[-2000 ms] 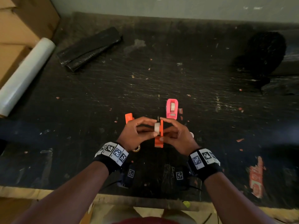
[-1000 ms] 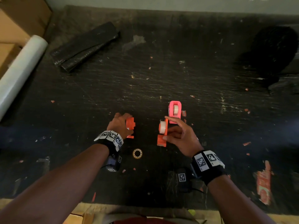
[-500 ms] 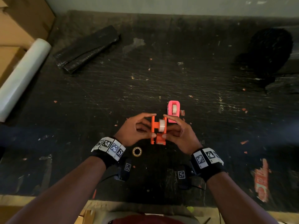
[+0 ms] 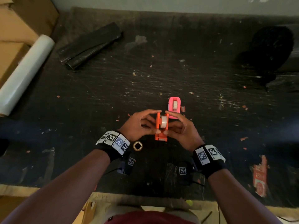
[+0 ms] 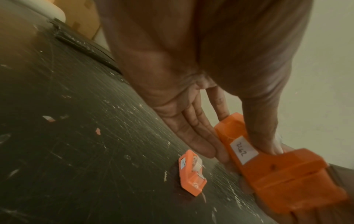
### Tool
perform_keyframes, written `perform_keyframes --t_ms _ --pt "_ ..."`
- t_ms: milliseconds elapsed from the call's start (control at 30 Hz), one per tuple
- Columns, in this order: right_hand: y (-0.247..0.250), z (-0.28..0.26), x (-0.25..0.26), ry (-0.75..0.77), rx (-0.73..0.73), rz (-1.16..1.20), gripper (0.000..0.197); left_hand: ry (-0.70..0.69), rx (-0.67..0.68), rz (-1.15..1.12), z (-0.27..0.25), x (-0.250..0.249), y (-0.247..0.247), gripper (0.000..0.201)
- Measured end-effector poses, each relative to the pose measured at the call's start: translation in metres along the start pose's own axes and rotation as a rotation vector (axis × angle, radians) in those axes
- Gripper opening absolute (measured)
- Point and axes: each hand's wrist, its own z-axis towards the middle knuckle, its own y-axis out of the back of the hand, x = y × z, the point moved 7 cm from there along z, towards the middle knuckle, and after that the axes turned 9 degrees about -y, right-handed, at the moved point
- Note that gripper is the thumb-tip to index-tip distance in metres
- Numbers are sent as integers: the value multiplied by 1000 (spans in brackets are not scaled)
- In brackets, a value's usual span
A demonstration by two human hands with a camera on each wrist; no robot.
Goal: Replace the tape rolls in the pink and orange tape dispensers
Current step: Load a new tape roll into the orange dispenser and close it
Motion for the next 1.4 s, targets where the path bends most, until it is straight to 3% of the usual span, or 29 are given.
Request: perform_keyframes --t_ms 500,600,733,833,1033,1400 --pt "-4 17 3 -32 -16 -102 73 27 2 62 13 11 10 80" --pt "-2 31 7 -57 -14 -293 66 45 37 123 22 17 17 80" --pt "4 58 16 14 -116 -766 63 42 47 235 38 23 27 78" --pt "7 81 19 4 -180 -959 66 -1 39 405 59 30 35 79" --pt "17 129 17 -40 -226 -1136 71 -25 6 608 108 49 49 77" --pt "28 170 5 -58 -200 -1196 71 26 41 638 149 77 58 76"
